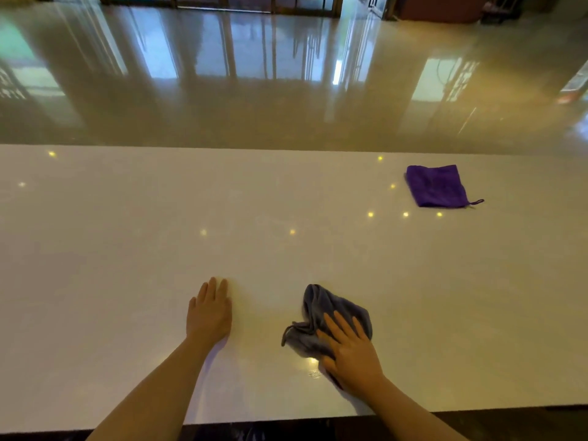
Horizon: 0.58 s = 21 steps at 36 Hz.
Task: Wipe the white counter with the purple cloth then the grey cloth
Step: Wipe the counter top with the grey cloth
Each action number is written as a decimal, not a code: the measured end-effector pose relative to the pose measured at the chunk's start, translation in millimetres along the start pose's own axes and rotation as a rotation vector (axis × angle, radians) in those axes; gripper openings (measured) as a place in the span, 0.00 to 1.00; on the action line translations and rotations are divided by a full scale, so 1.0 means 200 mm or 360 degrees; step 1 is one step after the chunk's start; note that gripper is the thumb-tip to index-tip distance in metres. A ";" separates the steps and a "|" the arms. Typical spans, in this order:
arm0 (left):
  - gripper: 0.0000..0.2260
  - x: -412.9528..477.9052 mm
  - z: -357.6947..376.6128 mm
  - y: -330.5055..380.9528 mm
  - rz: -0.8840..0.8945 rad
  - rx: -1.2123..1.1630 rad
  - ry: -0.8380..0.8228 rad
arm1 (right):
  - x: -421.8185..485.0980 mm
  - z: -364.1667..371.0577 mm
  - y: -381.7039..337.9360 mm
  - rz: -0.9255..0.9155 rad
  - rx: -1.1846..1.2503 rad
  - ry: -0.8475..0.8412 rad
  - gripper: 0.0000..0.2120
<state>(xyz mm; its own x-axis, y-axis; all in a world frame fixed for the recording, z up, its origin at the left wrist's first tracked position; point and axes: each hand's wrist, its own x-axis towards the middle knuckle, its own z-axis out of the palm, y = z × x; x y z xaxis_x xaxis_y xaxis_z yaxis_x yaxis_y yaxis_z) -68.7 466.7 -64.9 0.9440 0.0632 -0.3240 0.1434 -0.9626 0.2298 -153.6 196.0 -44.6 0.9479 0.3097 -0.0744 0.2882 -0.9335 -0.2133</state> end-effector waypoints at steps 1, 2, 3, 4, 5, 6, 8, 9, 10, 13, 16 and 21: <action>0.22 0.00 0.01 0.01 -0.0014 -0.0011 0.0001 | -0.01 -0.01 0.06 0.0033 -0.0026 0.0036 0.23; 0.22 0.01 0.01 0.02 -0.0023 -0.0019 0.0012 | -0.02 -0.02 0.12 0.0072 -0.0046 0.0073 0.23; 0.22 0.01 0.02 0.03 -0.0032 -0.0022 0.0029 | -0.02 -0.03 0.18 0.0117 -0.0060 0.0106 0.23; 0.22 0.02 0.02 0.05 -0.0042 -0.0020 0.0048 | -0.03 -0.03 0.24 0.0155 -0.0085 0.0120 0.24; 0.22 0.02 0.02 0.06 -0.0051 -0.0015 0.0060 | -0.03 -0.04 0.30 0.0173 -0.0112 0.0139 0.24; 0.22 0.03 0.02 0.07 -0.0059 -0.0017 0.0066 | -0.04 -0.04 0.36 0.0180 -0.0126 0.0147 0.24; 0.22 0.04 0.02 0.11 -0.0072 -0.0027 0.0067 | -0.03 -0.05 0.46 0.0161 -0.0114 0.0161 0.24; 0.22 0.05 0.02 0.12 -0.0076 -0.0028 0.0074 | -0.03 -0.06 0.50 0.0154 -0.0089 0.0159 0.23; 0.22 0.05 0.02 0.14 -0.0079 -0.0027 0.0083 | -0.02 -0.06 0.54 0.0154 -0.0061 0.0146 0.24; 0.22 0.06 0.03 0.17 -0.0097 -0.0021 0.0100 | 0.01 -0.06 0.63 0.0146 -0.0040 0.0178 0.29; 0.22 0.07 0.03 0.19 -0.0107 -0.0018 0.0119 | 0.05 -0.07 0.67 0.0196 -0.0104 0.0168 0.37; 0.22 0.06 0.03 0.20 -0.0136 -0.0013 0.0119 | 0.13 -0.05 0.81 0.0399 -0.0140 -0.0031 0.24</action>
<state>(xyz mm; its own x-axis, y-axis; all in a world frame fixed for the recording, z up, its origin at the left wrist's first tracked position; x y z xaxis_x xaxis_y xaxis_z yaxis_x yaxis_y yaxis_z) -52.6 427.4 -65.1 0.9477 0.1646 -0.2735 0.2262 -0.9508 0.2118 -80.3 51.1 -72.2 0.9886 0.0694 -0.1333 0.0562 -0.9933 -0.1007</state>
